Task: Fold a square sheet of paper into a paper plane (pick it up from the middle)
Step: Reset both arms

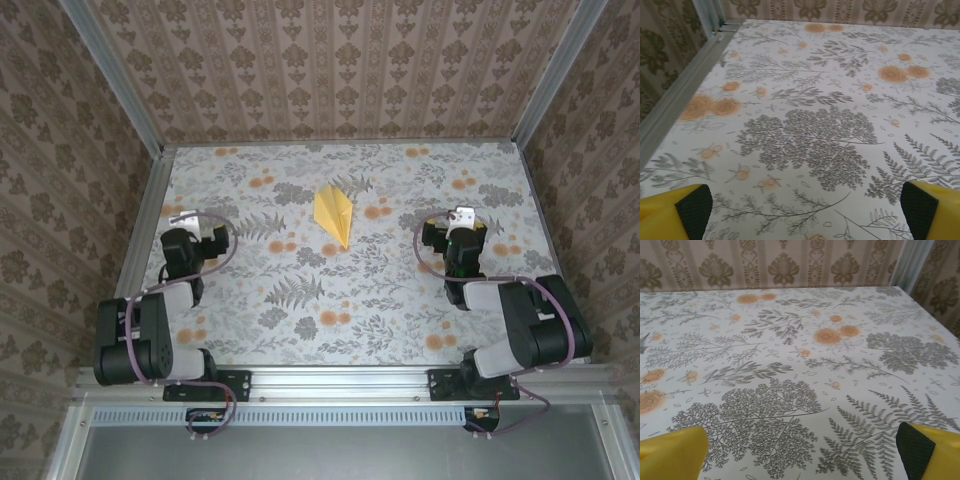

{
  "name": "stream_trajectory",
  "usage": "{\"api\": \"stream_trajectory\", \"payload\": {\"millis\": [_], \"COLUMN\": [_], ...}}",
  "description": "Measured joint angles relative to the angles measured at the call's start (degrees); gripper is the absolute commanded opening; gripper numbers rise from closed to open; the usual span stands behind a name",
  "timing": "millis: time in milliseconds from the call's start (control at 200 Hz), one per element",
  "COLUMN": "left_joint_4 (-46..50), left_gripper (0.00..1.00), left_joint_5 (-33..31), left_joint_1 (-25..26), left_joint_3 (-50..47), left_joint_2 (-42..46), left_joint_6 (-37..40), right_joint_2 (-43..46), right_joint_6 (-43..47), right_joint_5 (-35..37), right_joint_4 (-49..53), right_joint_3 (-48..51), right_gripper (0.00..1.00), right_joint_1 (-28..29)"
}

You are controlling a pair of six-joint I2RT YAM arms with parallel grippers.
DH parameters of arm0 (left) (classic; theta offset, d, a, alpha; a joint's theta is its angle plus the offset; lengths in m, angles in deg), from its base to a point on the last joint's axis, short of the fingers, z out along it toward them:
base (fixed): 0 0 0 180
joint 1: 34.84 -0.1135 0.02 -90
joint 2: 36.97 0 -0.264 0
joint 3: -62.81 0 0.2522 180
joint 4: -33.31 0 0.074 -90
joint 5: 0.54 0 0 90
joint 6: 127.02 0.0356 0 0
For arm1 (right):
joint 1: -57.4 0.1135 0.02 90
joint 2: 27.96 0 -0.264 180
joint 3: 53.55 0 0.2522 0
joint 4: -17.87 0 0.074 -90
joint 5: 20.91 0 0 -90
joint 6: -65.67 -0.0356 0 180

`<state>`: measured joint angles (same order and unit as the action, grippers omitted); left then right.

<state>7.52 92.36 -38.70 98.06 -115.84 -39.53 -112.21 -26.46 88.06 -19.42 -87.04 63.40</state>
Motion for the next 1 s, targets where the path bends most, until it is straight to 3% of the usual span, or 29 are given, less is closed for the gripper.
{"api": "stream_trajectory", "payload": {"millis": [440,1000], "left_joint_4": [-3.8,-3.8], "left_gripper": [1.00,1.00], "left_joint_5": [0.4,-2.7], "left_joint_1": [2.9,4.6], "left_joint_3": [1.3,1.7], "left_joint_2": [-7.6,-7.7], "left_joint_6": [2.4,4.1], "right_joint_2": [-4.8,-4.8], "right_joint_6": [0.4,0.2], "right_joint_5": [-3.6,-3.6], "right_joint_4": [-4.5,-4.5], "right_joint_3": [-0.1,-0.2], "right_gripper": [1.00,1.00], "right_joint_1": [-2.1,-2.4]}}
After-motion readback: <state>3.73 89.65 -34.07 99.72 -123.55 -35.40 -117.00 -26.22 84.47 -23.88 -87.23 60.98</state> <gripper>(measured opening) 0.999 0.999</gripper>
